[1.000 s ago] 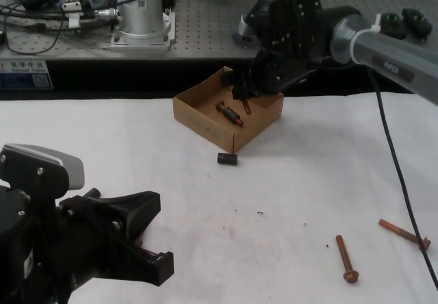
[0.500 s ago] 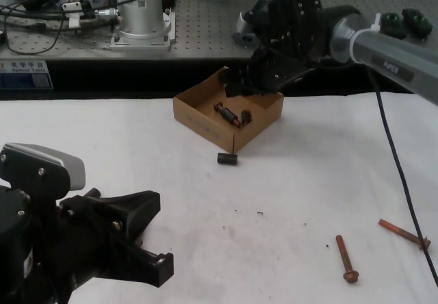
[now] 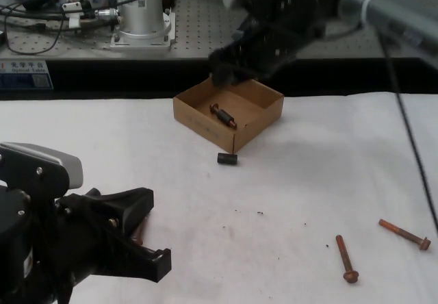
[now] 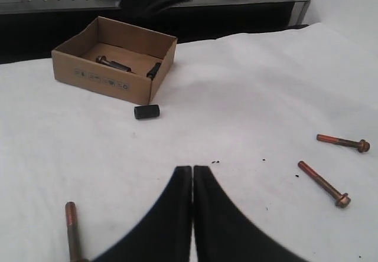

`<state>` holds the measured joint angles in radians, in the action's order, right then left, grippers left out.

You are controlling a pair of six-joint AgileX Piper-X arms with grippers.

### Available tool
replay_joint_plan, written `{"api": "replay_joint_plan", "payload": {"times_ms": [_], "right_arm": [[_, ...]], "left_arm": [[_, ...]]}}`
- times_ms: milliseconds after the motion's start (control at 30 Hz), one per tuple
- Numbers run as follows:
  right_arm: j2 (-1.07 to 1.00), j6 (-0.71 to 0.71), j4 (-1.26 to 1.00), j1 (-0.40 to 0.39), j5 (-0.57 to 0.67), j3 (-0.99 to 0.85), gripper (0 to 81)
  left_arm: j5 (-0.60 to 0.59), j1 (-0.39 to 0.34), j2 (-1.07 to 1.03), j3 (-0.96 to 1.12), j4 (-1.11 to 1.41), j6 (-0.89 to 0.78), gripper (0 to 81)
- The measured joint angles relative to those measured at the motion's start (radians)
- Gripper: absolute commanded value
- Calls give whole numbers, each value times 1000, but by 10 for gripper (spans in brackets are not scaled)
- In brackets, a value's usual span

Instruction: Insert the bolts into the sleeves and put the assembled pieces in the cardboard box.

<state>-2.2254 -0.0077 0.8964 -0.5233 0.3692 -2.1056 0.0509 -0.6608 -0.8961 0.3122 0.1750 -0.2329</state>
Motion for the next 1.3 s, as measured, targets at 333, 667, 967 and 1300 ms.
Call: {"api": "replay_joint_plan", "payload": {"times_ms": [333, 667, 967, 1300], "right_arm": [[380, -50, 95, -82, -43, 283, 303], [889, 1, -63, -173, -161, 824, 303], [1294, 125, -369, -176, -313, 1468, 0], [1406, 167, -652, -176, -369, 1738, 56]], "left_arm": [[61, 0, 0, 0, -56, 24, 6], [95, 0, 0, 0, -70, 34, 6], [95, 0, 0, 0, -74, 38, 6], [133, 0, 0, 95, -239, 60, 6]]}}
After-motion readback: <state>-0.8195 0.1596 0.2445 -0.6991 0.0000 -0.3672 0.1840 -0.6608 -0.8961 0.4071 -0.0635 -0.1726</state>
